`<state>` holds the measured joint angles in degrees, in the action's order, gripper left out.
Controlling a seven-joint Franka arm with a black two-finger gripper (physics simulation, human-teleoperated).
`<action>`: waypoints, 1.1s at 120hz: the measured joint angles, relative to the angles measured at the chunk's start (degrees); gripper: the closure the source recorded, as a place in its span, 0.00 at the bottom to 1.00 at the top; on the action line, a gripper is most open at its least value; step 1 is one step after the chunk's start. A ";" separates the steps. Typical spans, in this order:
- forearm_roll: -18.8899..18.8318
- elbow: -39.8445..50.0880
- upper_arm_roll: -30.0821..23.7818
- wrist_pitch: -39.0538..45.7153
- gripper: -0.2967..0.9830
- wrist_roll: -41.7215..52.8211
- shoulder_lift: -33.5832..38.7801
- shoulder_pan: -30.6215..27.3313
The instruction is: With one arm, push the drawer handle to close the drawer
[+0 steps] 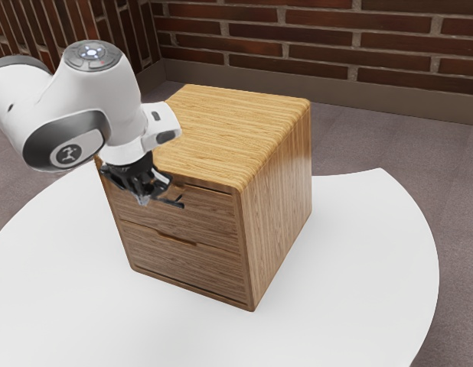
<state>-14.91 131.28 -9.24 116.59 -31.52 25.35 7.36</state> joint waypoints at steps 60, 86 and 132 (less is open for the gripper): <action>0.33 -24.35 8.36 -15.56 0.73 4.87 -8.49 -1.60; 0.34 -25.53 8.90 -20.59 0.42 9.02 -9.03 -0.25; 0.48 -24.94 8.89 -25.21 0.26 13.27 -9.37 0.75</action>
<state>-14.43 106.34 -0.35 91.38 -18.25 15.98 8.11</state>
